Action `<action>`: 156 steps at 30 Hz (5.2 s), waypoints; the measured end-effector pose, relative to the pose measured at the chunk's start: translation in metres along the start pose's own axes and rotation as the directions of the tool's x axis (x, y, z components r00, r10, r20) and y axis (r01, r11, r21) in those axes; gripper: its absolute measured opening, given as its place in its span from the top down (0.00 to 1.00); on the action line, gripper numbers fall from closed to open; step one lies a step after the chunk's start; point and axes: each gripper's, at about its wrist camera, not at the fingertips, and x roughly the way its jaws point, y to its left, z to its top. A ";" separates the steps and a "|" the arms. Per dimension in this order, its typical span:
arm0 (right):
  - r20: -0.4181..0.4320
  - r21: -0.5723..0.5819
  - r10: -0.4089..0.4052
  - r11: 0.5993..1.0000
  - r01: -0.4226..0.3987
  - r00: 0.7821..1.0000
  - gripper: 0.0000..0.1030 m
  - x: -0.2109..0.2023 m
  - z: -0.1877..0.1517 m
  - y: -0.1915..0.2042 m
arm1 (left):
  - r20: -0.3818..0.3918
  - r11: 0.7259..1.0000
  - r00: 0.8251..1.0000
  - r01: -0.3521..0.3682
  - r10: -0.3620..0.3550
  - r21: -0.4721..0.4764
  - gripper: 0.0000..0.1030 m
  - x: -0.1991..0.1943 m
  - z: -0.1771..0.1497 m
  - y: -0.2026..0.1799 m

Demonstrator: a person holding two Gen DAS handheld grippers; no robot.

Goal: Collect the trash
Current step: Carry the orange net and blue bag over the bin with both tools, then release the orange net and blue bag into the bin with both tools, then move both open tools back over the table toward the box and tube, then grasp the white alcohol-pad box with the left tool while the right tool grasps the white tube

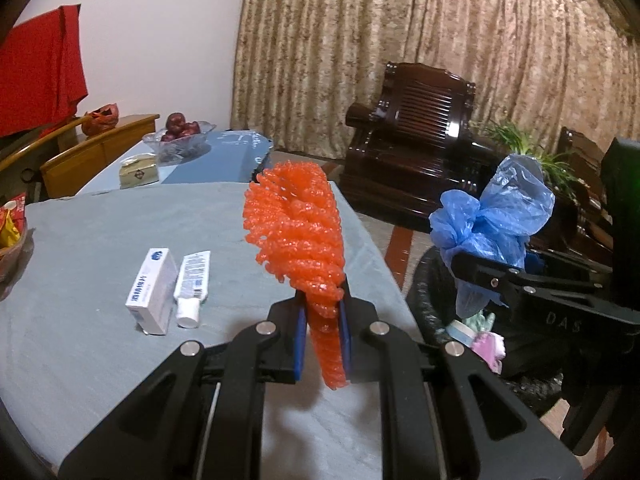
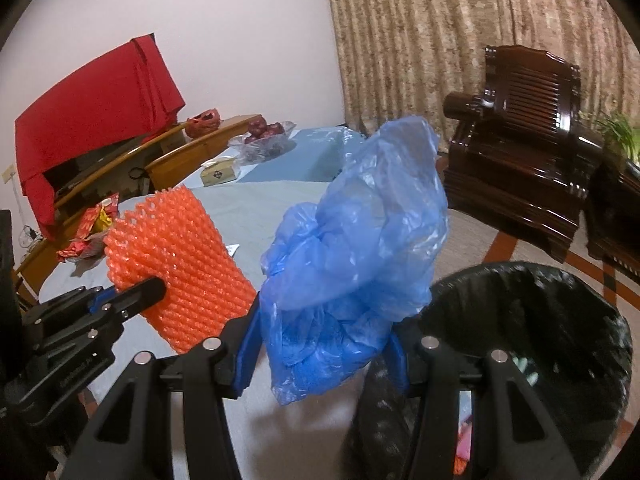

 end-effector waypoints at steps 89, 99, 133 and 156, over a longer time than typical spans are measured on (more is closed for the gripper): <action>0.003 0.189 -0.322 0.930 0.316 0.947 0.06 -0.096 -0.056 -0.158 | -0.108 0.965 0.977 0.202 -0.186 0.165 0.12 0.059 0.009 -0.129; 0.083 0.104 -0.243 0.967 0.234 0.966 0.06 -0.097 -0.028 -0.093 | -0.054 0.994 0.995 0.089 -0.086 0.063 0.11 0.014 0.008 -0.060; 0.057 -0.061 -0.068 0.996 0.072 0.996 0.06 0.040 -0.008 0.056 | -0.034 0.963 0.965 -0.262 0.260 -0.068 0.11 -0.007 -0.017 0.128; -0.065 -0.066 -0.096 0.994 0.092 0.993 0.06 0.120 -0.013 0.066 | -0.229 0.938 0.925 -0.332 0.303 -0.101 0.35 0.118 -0.036 0.201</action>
